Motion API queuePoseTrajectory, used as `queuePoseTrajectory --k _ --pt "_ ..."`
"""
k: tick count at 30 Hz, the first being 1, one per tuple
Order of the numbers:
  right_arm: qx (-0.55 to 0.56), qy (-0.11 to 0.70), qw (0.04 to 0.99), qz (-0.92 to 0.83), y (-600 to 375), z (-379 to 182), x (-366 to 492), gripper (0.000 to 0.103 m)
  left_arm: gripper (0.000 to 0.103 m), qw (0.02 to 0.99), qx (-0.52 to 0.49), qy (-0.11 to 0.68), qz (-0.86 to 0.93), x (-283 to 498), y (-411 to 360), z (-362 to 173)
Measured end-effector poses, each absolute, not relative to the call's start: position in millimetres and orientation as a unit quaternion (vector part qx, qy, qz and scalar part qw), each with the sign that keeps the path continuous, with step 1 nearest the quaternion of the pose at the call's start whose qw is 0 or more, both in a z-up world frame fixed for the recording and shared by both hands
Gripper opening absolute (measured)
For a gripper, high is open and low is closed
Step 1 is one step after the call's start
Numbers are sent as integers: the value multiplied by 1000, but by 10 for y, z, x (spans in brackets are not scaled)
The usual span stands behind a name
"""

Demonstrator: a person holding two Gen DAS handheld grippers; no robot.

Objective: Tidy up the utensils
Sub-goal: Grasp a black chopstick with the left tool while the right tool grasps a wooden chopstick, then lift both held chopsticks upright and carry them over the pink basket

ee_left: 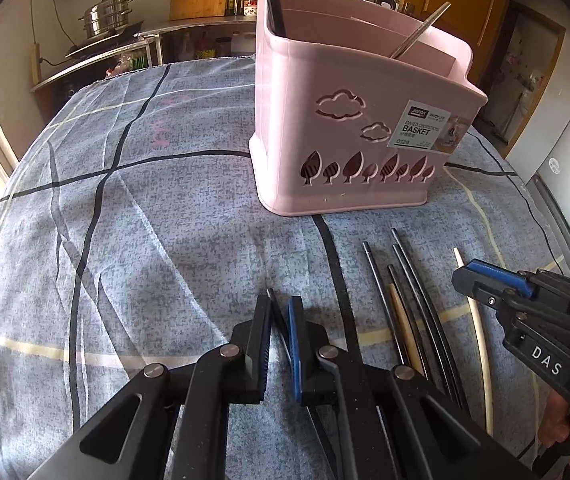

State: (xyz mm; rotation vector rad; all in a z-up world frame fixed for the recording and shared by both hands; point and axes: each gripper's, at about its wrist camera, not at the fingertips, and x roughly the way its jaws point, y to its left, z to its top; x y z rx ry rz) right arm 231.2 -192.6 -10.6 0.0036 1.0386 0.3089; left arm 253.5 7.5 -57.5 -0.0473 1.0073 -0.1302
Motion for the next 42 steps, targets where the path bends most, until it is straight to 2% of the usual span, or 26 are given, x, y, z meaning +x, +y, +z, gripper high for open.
queuePoseTrajectory --k 4,11,31,42 --pt "0 494 858 137 -1923 -114 2342 8 7 877 -9 477 -57 2521 35 -574" --pt "24 492 858 148 -2016 -48 2334 6 6 878 -55 470 -74 2490 187 -498" --pt "48 389 903 175 -2191 962 2157 5 4 926 -40 357 -113 2243 196 868" --pt "41 342 921 180 -2211 1378 2021 5 4 943 -31 312 -112 2123 241 1334"
